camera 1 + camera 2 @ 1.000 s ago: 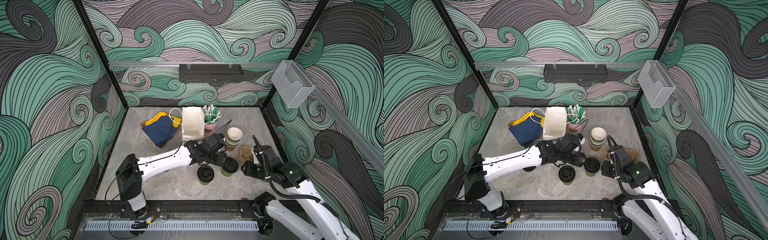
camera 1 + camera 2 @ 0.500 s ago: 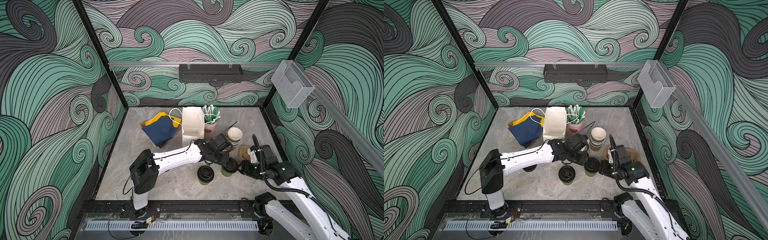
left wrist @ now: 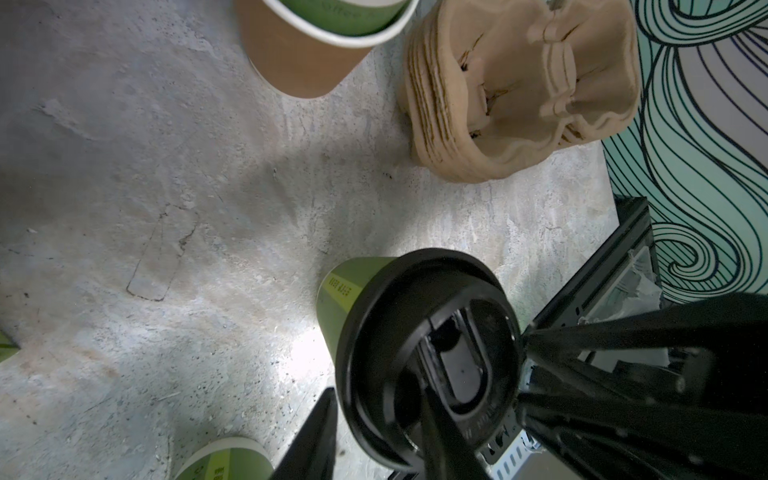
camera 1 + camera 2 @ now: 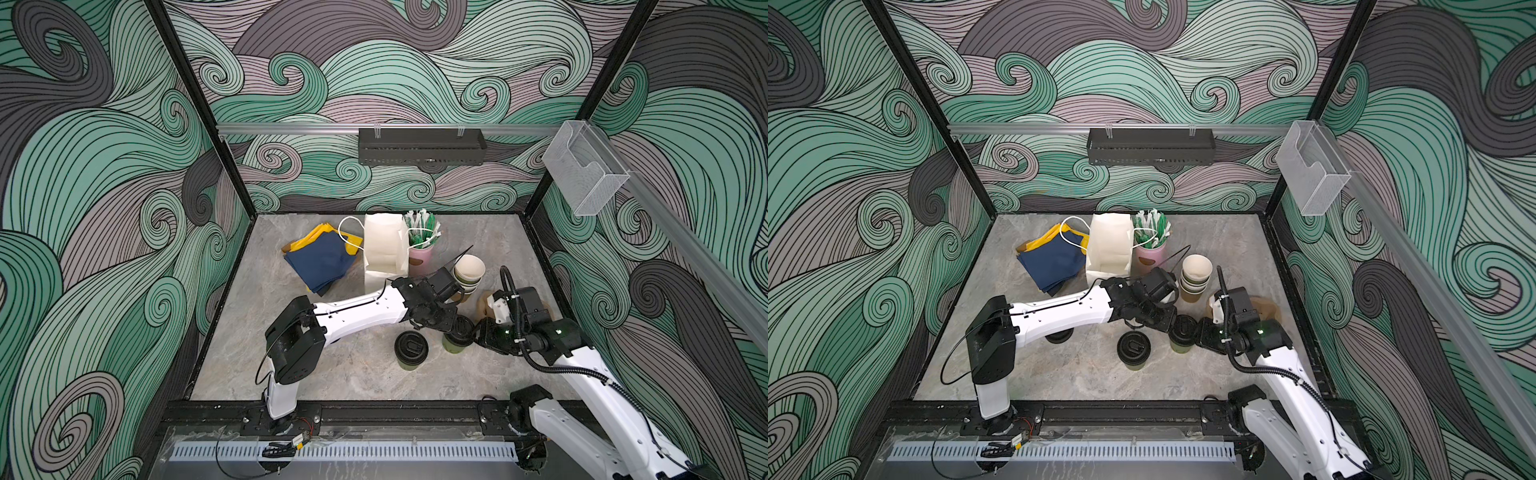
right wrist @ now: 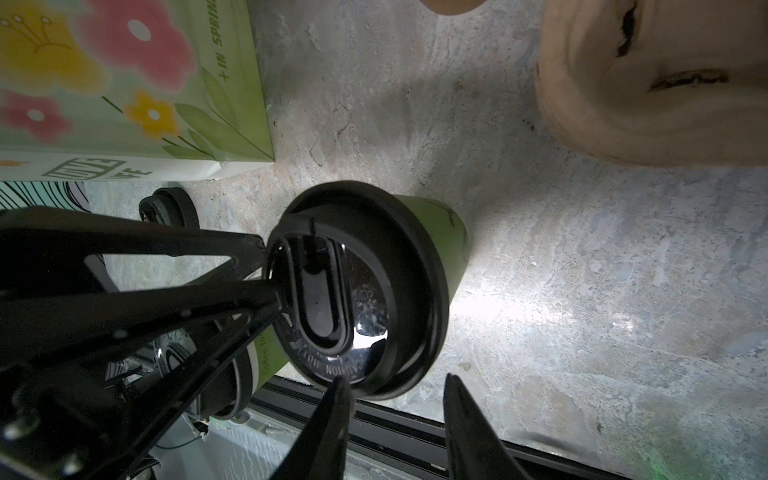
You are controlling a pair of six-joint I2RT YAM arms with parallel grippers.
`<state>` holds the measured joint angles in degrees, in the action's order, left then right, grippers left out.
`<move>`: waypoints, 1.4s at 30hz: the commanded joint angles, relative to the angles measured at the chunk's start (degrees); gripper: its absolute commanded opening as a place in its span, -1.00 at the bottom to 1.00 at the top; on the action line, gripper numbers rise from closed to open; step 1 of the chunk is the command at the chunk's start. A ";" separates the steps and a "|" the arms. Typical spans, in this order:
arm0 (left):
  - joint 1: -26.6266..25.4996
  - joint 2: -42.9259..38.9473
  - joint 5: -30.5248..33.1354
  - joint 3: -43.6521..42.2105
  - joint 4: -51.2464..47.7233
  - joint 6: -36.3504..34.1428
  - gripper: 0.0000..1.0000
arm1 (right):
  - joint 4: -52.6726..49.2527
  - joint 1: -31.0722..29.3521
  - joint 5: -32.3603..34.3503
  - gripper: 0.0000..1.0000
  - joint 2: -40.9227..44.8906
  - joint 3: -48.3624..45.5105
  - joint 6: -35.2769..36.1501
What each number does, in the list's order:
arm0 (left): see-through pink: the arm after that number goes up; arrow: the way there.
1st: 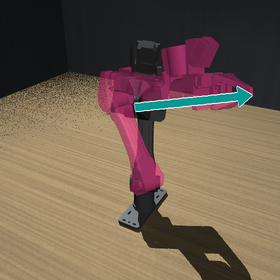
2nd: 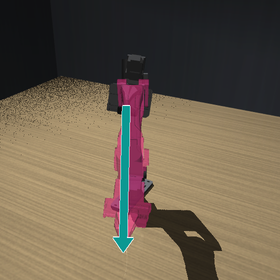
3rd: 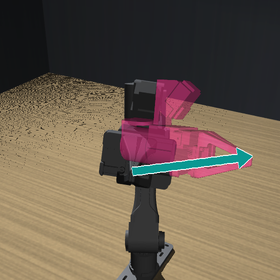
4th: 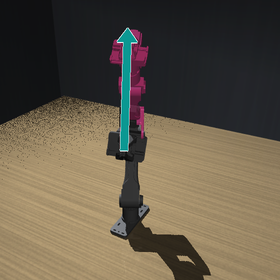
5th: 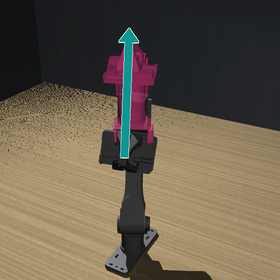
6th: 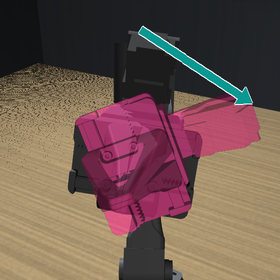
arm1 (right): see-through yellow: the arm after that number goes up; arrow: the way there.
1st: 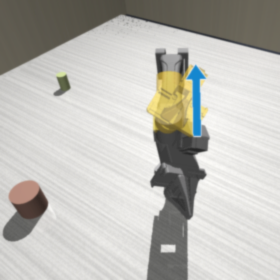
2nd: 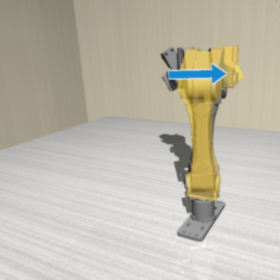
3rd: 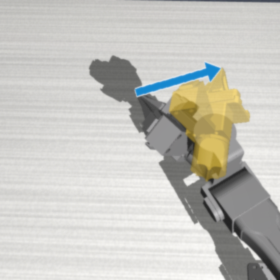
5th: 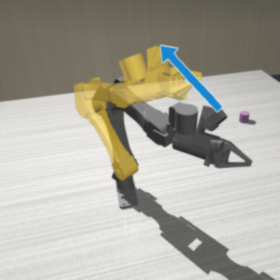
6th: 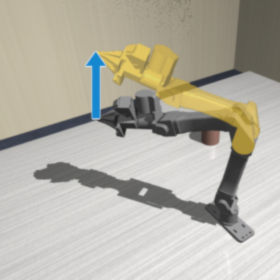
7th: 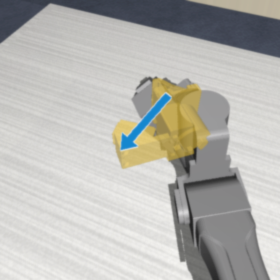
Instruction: Pack the takeout coffee
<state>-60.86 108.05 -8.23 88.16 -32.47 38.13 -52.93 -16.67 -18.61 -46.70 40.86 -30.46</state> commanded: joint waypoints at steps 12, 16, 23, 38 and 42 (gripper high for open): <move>0.29 1.81 -1.18 1.41 -2.34 -0.34 -0.41 | -0.06 0.58 -0.25 -0.44 -2.40 -2.19 -0.71; 0.30 1.82 -1.18 0.71 -2.51 -0.23 -0.42 | -0.54 0.57 -0.29 -0.45 -2.43 -2.93 -1.85; 0.20 1.91 -1.18 0.44 -3.13 -0.42 -0.43 | -0.66 0.58 0.75 -0.43 -3.89 -3.90 -3.93; 0.19 2.06 -1.43 0.38 -3.22 -0.61 -0.44 | -2.12 0.38 1.21 -0.38 -3.06 -2.34 -3.63; 0.20 1.90 -1.59 1.34 -3.02 -0.68 -0.43 | -2.06 -0.27 -0.18 -0.22 0.10 0.60 -2.71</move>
<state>-60.82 108.53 -8.86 88.38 -32.91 38.11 -51.70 -16.29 -19.44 -48.12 40.16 -34.04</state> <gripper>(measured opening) 0.282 0.372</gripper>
